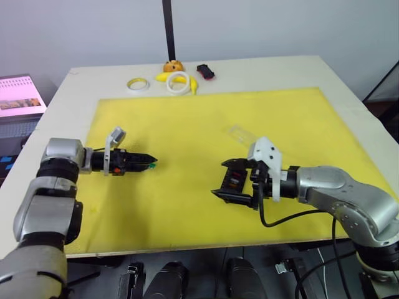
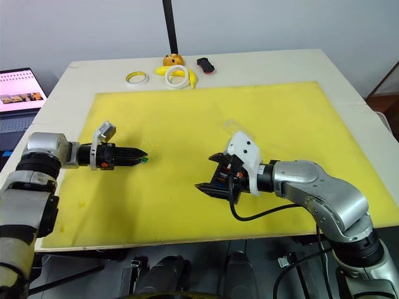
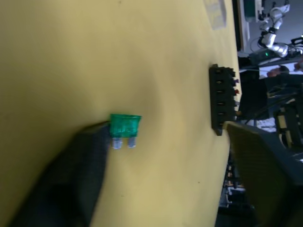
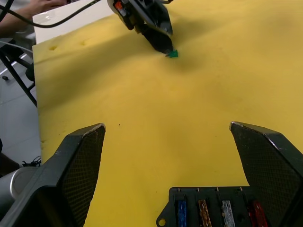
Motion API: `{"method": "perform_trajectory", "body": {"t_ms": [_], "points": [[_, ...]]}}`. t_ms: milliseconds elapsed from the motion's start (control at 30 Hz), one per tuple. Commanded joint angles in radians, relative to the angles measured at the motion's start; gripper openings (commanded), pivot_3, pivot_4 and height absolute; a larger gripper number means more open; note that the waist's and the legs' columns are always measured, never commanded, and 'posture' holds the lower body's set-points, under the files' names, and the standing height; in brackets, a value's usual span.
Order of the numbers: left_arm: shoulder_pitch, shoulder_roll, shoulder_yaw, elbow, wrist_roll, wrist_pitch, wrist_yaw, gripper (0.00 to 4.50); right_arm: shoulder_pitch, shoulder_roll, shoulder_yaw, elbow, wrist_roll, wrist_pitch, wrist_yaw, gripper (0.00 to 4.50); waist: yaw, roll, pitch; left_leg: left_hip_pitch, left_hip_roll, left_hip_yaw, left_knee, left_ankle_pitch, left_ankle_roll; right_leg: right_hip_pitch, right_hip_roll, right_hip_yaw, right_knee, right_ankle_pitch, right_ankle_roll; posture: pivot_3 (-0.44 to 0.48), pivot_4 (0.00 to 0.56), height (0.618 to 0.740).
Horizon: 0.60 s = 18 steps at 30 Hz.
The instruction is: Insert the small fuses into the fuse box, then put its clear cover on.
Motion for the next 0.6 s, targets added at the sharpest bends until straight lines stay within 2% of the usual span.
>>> {"method": "perform_trajectory", "body": {"t_ms": [33, 467, 533, 600], "points": [[0.015, -0.017, 0.017, 0.005, -0.006, 0.011, 0.031, 2.55, -0.013, -0.007, -0.032, -0.03, 0.014, -0.003, -0.002, 4.5, 0.0, 0.0, 0.0, 0.0, 0.0, 0.0, 0.0, 0.0, 0.0, 0.0, 0.0, 0.0, 0.0, 0.0, 0.0, 0.0, 0.15, 0.74], [0.044, -0.01, 0.056, -0.002, -0.019, 0.018, 0.053, 2.55, -0.017, -0.017, -0.035, -0.028, 0.021, -0.004, -0.002, 4.5, -0.002, 0.0, 0.0, 0.0, 0.0, 0.0, 0.0, 0.0, 0.0, 0.0, 0.0, 0.0, 0.0, 0.0, 0.0, 0.0, 0.15, 0.74], [0.053, -0.012, 0.06, -0.012, -0.022, 0.02, 0.059, 1.99, -0.017, -0.017, -0.033, -0.028, 0.02, -0.005, -0.001, 4.5, -0.002, 0.0, 0.0, 0.0, 0.0, 0.0, 0.0, 0.0, 0.0, 0.0, 0.0, 0.0, 0.0, 0.0, 0.0, 0.0, 0.15, 0.74], [0.059, -0.012, 0.063, -0.022, -0.026, 0.023, 0.065, 1.19, -0.018, -0.018, -0.032, -0.027, 0.019, -0.006, 0.0, 4.5, -0.003, 0.0, 0.0, 0.0, 0.0, 0.0, 0.0, 0.0, 0.0, 0.0, 0.0, 0.0, 0.0, 0.0, 0.0, 0.0, 0.15, 0.74]]}}
